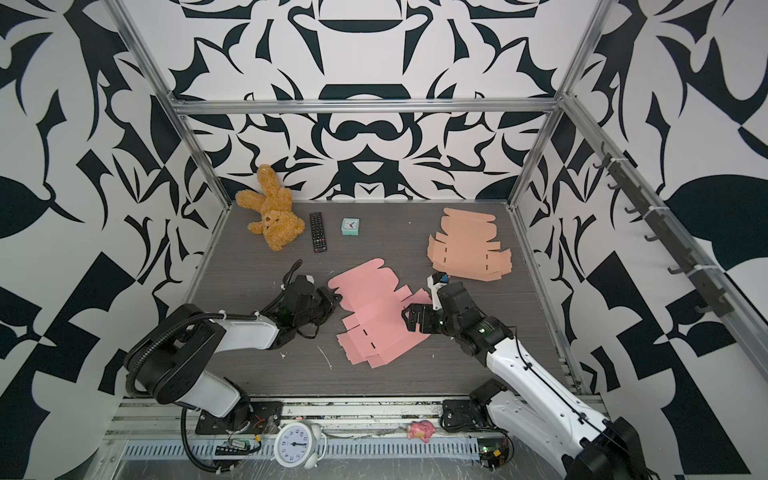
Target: Fold the paper box
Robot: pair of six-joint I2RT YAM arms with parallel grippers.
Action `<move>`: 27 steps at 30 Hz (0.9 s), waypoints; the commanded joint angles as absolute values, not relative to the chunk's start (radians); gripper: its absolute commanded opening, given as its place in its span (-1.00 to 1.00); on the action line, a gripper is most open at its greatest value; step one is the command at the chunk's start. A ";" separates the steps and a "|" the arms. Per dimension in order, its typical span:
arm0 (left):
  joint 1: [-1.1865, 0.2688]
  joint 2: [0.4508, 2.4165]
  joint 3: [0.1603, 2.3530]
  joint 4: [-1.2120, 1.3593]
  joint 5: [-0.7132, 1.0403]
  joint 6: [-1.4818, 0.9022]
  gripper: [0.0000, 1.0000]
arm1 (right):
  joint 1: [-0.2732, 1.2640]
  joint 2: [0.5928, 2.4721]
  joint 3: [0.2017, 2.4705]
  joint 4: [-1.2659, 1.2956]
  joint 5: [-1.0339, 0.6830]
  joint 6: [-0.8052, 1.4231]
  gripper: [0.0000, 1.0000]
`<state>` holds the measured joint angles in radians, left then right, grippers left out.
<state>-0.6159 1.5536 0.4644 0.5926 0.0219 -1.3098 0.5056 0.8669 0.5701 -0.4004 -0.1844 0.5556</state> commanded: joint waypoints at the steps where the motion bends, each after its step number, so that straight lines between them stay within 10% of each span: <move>1: -0.612 1.533 0.445 0.569 -0.005 -1.316 -0.92 | 0.509 0.855 0.565 -0.408 -0.197 0.574 0.99; 27: -0.612 1.312 0.526 0.200 0.094 -0.868 0.02 | 0.510 0.831 0.375 -0.417 -0.233 0.767 0.95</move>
